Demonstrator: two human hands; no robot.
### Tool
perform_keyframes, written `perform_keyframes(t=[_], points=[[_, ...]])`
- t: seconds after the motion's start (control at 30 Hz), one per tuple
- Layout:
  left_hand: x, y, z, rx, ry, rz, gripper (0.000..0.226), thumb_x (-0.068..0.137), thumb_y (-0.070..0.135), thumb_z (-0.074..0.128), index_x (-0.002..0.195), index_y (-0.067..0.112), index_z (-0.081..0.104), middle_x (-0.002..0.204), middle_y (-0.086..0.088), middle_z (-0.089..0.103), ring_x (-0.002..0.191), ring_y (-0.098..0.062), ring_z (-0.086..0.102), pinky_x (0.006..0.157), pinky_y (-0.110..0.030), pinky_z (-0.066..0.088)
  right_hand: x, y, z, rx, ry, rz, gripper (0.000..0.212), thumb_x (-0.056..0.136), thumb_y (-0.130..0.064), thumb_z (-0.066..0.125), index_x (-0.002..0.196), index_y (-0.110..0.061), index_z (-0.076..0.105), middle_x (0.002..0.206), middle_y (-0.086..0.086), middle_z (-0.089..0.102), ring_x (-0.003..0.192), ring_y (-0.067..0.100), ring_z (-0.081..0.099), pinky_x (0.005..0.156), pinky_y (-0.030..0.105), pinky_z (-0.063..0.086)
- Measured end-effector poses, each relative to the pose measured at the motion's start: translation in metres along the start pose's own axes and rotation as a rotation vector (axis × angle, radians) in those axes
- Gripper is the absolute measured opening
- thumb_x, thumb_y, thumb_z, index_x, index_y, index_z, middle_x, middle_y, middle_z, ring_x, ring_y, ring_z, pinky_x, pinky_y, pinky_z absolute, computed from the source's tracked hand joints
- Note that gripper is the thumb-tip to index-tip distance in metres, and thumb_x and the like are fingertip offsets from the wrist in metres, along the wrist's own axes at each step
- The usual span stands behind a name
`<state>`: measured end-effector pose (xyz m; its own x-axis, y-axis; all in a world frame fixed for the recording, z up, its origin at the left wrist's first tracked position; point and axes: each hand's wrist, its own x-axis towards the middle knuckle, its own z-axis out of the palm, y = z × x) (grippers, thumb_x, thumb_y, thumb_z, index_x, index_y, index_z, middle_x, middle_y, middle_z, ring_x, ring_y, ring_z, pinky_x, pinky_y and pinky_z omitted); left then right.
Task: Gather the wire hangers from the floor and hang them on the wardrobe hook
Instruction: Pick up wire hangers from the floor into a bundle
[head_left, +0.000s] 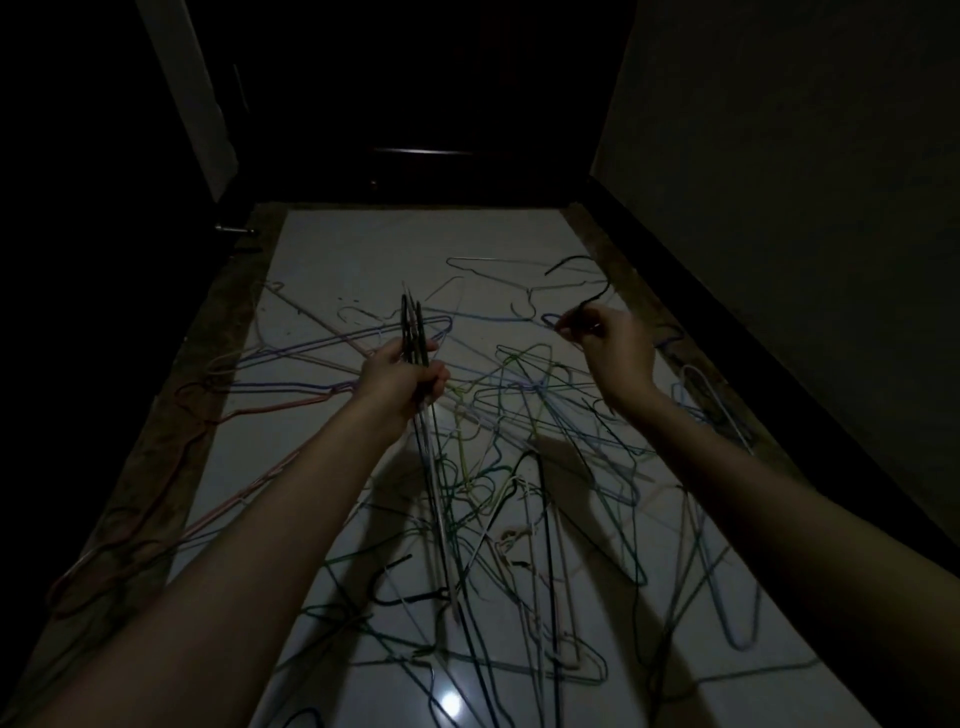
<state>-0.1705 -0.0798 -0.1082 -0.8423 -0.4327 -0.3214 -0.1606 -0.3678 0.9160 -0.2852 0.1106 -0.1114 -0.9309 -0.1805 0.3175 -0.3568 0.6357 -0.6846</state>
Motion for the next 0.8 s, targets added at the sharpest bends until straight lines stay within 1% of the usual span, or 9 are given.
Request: perform_keyframes(t=[0.03, 0.1, 0.2, 0.37, 0.43, 0.53, 0.63, 0.7, 0.8], points=[[-0.001, 0.001, 0.0, -0.01, -0.004, -0.002, 0.027, 0.09, -0.014, 0.045, 0.083, 0.01, 0.053, 0.078, -0.013, 0.056, 0.068, -0.019, 0.056, 0.052, -0.021, 0.051, 0.003, -0.002, -0.002, 0.01, -0.009, -0.015, 0.021, 0.083, -0.007, 0.061, 0.083, -0.026, 0.069, 0.086, -0.006, 0.072, 0.084, 0.013, 0.066, 0.072, 0.04, 0.055], [-0.002, 0.003, -0.001, -0.023, -0.007, -0.008, 0.027, 0.09, -0.014, 0.045, 0.083, 0.01, 0.053, 0.081, -0.013, 0.056, 0.07, -0.019, 0.057, 0.048, -0.017, 0.051, 0.001, -0.005, -0.002, -0.039, -0.061, -0.034, 0.017, 0.084, -0.012, 0.064, 0.081, -0.028, 0.068, 0.085, -0.005, 0.072, 0.084, 0.014, 0.066, 0.073, 0.041, 0.054], [-0.002, 0.002, -0.002, -0.015, 0.004, -0.016, 0.025, 0.09, -0.013, 0.047, 0.083, 0.011, 0.053, 0.082, -0.013, 0.056, 0.07, -0.019, 0.057, 0.047, -0.016, 0.051, -0.007, 0.001, 0.002, -0.094, -0.143, -0.015, 0.008, 0.084, -0.023, 0.065, 0.079, -0.029, 0.065, 0.083, -0.006, 0.07, 0.083, 0.014, 0.065, 0.074, 0.039, 0.053], [-0.004, 0.001, -0.002, -0.032, 0.023, -0.031, 0.022, 0.09, -0.013, 0.046, 0.088, 0.007, 0.052, 0.079, -0.013, 0.054, 0.069, -0.02, 0.055, 0.044, -0.018, 0.049, -0.015, 0.009, 0.002, -0.129, -0.151, 0.024, 0.004, 0.085, -0.025, 0.064, 0.082, -0.026, 0.067, 0.08, -0.003, 0.071, 0.079, 0.013, 0.066, 0.071, 0.037, 0.054], [-0.005, 0.001, -0.002, -0.044, 0.027, -0.036, 0.02, 0.09, -0.013, 0.046, 0.091, 0.006, 0.051, 0.079, -0.012, 0.053, 0.069, -0.019, 0.055, 0.044, -0.017, 0.049, -0.014, 0.01, 0.005, -0.106, -0.161, 0.014, 0.004, 0.085, -0.022, 0.064, 0.082, -0.023, 0.067, 0.08, -0.001, 0.071, 0.078, 0.015, 0.065, 0.07, 0.038, 0.054], [-0.003, 0.001, -0.002, -0.05, 0.024, -0.038, 0.021, 0.091, -0.014, 0.045, 0.089, 0.006, 0.051, 0.077, -0.011, 0.051, 0.068, -0.018, 0.053, 0.044, -0.015, 0.049, -0.014, 0.014, 0.009, -0.061, -0.2, 0.016, 0.004, 0.084, -0.015, 0.064, 0.083, -0.016, 0.068, 0.083, 0.006, 0.071, 0.078, 0.022, 0.065, 0.072, 0.045, 0.054], [0.0, -0.003, -0.002, -0.024, 0.035, -0.044, 0.021, 0.09, -0.014, 0.045, 0.102, 0.003, 0.051, 0.079, -0.01, 0.053, 0.07, -0.018, 0.055, 0.045, -0.015, 0.049, -0.013, 0.013, 0.008, 0.118, -0.025, 0.086, 0.018, 0.087, -0.001, 0.054, 0.089, -0.013, 0.067, 0.086, 0.004, 0.069, 0.081, 0.019, 0.064, 0.076, 0.043, 0.055], [0.002, -0.005, -0.002, -0.028, 0.038, -0.044, 0.022, 0.09, -0.014, 0.045, 0.104, 0.003, 0.05, 0.079, -0.01, 0.054, 0.069, -0.018, 0.055, 0.045, -0.015, 0.05, -0.008, 0.008, 0.004, 0.179, 0.051, 0.055, 0.026, 0.086, 0.007, 0.048, 0.091, -0.01, 0.067, 0.088, 0.004, 0.067, 0.085, 0.019, 0.064, 0.076, 0.041, 0.055], [0.004, -0.005, -0.002, -0.035, 0.066, -0.058, 0.021, 0.09, -0.014, 0.045, 0.101, 0.003, 0.051, 0.077, -0.01, 0.054, 0.067, -0.018, 0.055, 0.044, -0.016, 0.049, -0.003, 0.0, 0.005, 0.155, -0.037, 0.007, 0.024, 0.085, 0.007, 0.05, 0.086, -0.011, 0.066, 0.086, 0.008, 0.068, 0.081, 0.023, 0.064, 0.068, 0.039, 0.056]])
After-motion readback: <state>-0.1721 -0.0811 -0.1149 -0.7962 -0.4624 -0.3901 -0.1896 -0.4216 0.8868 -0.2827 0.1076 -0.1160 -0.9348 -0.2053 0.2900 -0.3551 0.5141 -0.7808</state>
